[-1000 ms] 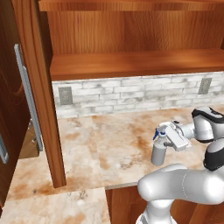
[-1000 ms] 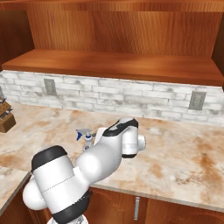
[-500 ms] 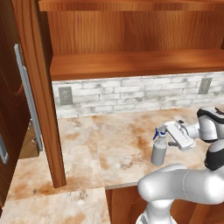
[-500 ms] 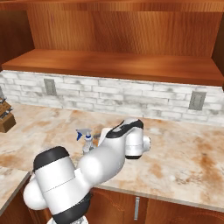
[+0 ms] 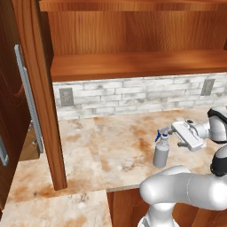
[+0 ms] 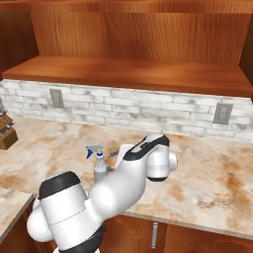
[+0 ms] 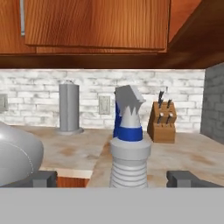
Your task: Move the cutting board and knife to the sink. Then move spray from the cabinet to the counter.
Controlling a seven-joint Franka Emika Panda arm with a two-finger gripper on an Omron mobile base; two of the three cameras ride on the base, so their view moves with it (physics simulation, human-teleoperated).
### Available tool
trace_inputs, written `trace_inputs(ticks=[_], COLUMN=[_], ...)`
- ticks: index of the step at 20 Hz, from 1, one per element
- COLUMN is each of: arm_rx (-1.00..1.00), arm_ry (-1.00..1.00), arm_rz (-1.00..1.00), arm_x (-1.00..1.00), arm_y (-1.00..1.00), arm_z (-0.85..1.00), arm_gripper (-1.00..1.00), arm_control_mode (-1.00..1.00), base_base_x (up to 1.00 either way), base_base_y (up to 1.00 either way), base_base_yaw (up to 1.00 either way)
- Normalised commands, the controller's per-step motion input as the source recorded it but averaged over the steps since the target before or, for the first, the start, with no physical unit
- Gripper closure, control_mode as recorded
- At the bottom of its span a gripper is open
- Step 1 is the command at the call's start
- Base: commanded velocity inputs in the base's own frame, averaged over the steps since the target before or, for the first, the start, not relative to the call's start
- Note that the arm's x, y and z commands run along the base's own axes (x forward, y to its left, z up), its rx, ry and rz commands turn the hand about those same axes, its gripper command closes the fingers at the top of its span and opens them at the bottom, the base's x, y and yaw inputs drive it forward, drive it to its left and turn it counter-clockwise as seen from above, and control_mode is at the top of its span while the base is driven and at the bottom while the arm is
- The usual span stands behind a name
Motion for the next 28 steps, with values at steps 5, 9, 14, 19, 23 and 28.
trace_inputs(ticks=[5,9,14,19,23,28], arm_rx=[-0.17,-0.24,-0.23,-0.20,-0.13,0.00], arm_ry=[0.00,0.00,0.00,0.03,0.05,0.28], arm_rz=[-0.17,-0.33,-0.35,-0.32,-0.21,-0.25], arm_x=[-0.27,-0.23,-0.22,-0.25,-0.29,-0.23], arm_y=[-0.07,0.00,0.00,0.01,0.04,0.08], arm_z=[0.18,0.22,0.27,0.33,0.39,0.40], arm_gripper=[-1.00,-1.00,-1.00,-1.00,-1.00,-1.00], arm_control_mode=[-1.00,-1.00,-1.00,-1.00,-1.00,-1.00], base_base_x=[0.00,0.00,0.00,0.00,0.00,0.00], base_base_y=[0.00,0.00,0.00,0.00,0.00,0.00], base_base_yaw=[0.00,0.00,0.00,0.00,0.00,0.00])
